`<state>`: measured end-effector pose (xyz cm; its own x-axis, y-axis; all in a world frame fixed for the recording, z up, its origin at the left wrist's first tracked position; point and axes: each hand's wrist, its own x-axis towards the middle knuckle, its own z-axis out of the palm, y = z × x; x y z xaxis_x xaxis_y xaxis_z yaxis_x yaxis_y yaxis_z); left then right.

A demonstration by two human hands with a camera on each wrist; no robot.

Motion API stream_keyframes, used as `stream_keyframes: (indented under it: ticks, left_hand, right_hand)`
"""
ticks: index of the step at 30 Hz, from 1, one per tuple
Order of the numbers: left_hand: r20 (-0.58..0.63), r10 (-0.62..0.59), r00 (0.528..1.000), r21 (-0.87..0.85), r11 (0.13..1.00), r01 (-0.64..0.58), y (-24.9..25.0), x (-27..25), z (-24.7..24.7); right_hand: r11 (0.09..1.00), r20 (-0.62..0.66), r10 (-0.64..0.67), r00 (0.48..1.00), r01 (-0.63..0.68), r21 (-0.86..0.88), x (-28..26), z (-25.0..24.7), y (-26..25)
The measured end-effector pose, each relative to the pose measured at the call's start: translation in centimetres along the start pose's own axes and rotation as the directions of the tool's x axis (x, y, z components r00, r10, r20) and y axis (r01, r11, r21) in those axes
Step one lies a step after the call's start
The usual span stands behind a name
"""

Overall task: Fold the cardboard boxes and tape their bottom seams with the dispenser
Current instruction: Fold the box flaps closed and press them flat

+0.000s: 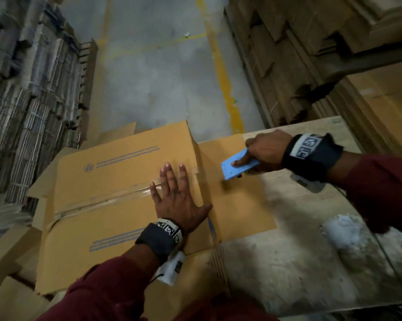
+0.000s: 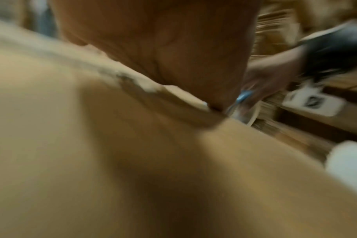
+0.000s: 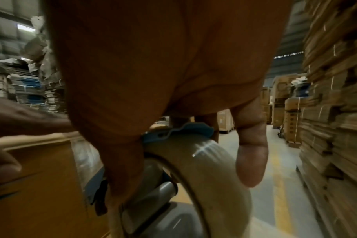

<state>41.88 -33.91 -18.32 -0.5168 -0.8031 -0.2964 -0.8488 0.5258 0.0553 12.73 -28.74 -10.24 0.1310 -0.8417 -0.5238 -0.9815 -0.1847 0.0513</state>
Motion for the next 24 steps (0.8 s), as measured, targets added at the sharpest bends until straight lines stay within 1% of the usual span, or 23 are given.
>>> stream_keyframes:
  ticks: [2,3,5,7,10,13,14,16,18,19,21,22,24]
  left_hand:
    - [-0.072,0.116,0.991,0.067,0.992,-0.111,0.0,0.4,-0.8]
    - [-0.089,0.178,0.98,0.106,0.98,-0.169,0.0,0.6,-1.1]
    - [-0.049,0.262,0.964,0.199,0.948,-0.247,-0.2,1.3,-1.7]
    - [0.005,0.29,0.957,0.273,0.92,-0.281,-0.6,1.9,-2.2]
    - [0.012,0.357,0.934,0.33,0.88,-0.341,-0.7,2.6,-2.9]
    - [0.067,0.406,0.911,0.361,0.842,-0.402,-0.5,3.4,-3.4]
    - [0.08,0.422,0.903,0.374,0.827,-0.419,-0.5,3.5,-3.6]
    - [0.094,0.45,0.888,0.396,0.801,-0.448,-0.4,3.8,-3.8]
    - [0.115,0.496,0.861,0.408,0.767,-0.496,-0.4,4.3,-3.9]
    - [0.144,0.535,0.832,0.428,0.725,-0.54,-0.2,4.6,-3.9]
    - [0.251,0.596,0.762,0.49,0.601,-0.632,0.7,5.0,-3.5]
    - [0.3,0.595,0.745,0.507,0.563,-0.653,1.3,4.9,-3.3]
    - [0.346,0.569,0.746,0.514,0.55,-0.658,2.5,4.4,-2.9]
  right_hand:
    - [0.997,0.041,-0.007,0.999,0.004,0.075,1.6,1.2,-0.8]
    - [0.995,0.049,-0.019,0.999,0.014,0.1,2.5,1.7,-1.4]
    - [0.993,0.045,-0.016,0.999,0.01,0.118,4.4,2.0,-2.6]
    - [0.989,0.034,-0.007,0.999,0.001,0.146,6.2,2.1,-3.6]
    - [0.983,0.064,0.006,0.998,-0.018,0.182,7.7,2.2,-4.3]
    - [0.993,0.126,0.064,0.99,-0.076,0.087,8.4,3.5,-4.6]
    - [0.99,0.166,0.084,0.983,-0.101,0.098,8.5,4.3,-4.6]
    - [0.964,0.274,0.063,0.96,-0.129,0.231,8.4,5.9,-4.0]
    - [0.892,0.321,-0.003,0.947,-0.143,0.429,8.1,6.9,-2.9]
    - [0.843,0.322,-0.014,0.947,-0.162,0.513,7.8,7.1,-2.3]
    - [0.778,0.301,-0.009,0.954,-0.182,0.602,7.7,7.9,-1.6]
    - [0.765,0.288,0.003,0.958,-0.187,0.616,8.1,8.3,-1.4]
    - [0.751,0.269,0.046,0.962,-0.21,0.626,8.5,9.0,-1.1]
